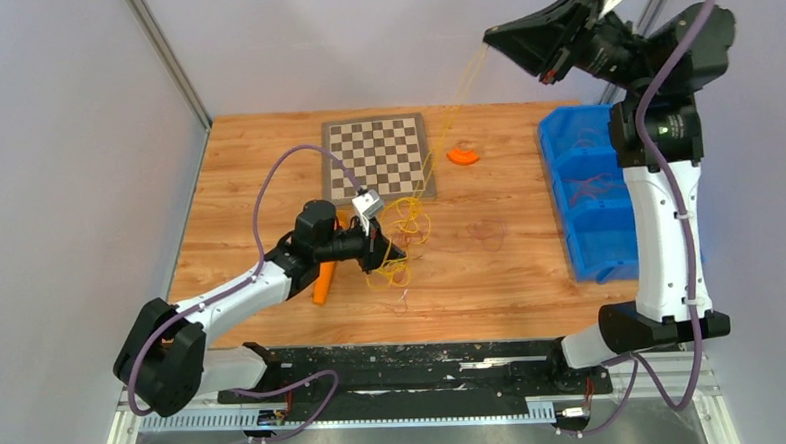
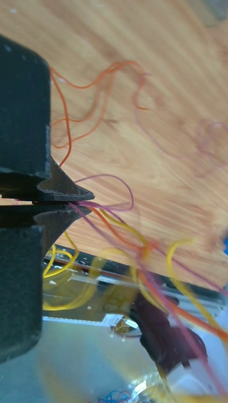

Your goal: Untangle the cables

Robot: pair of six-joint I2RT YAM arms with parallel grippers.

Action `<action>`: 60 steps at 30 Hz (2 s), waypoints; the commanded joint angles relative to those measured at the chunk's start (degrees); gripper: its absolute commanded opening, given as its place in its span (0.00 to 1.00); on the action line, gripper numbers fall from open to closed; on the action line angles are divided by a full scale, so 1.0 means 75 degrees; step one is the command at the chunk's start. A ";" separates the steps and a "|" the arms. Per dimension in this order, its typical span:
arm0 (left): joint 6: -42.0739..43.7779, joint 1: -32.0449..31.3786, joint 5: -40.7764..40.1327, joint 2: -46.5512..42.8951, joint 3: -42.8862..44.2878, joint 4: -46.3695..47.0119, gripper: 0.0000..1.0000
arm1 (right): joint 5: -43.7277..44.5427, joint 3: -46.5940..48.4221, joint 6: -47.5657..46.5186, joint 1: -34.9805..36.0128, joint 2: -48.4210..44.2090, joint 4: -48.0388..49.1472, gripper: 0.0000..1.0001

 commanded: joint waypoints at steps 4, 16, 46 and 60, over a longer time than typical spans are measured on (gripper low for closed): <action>-0.0272 0.0393 -0.0348 -0.0079 -0.1100 -0.0681 0.00 | 0.1489 0.1528 0.0322 -0.1459 0.0287 0.0542 0.00; -0.0164 0.0707 -0.0520 -0.0339 -0.2171 -0.1038 0.00 | 0.2347 0.2504 0.0829 -0.3277 0.0912 0.1258 0.00; -0.3617 0.1380 0.0256 0.0397 0.1047 -0.1473 0.00 | 0.1428 -0.7183 -0.5450 0.2797 -0.1307 -0.3000 0.97; -0.4900 0.1606 0.0542 0.0688 0.0952 -0.0760 0.00 | 0.1649 -0.7152 -0.3385 0.3865 0.0616 -0.1309 0.95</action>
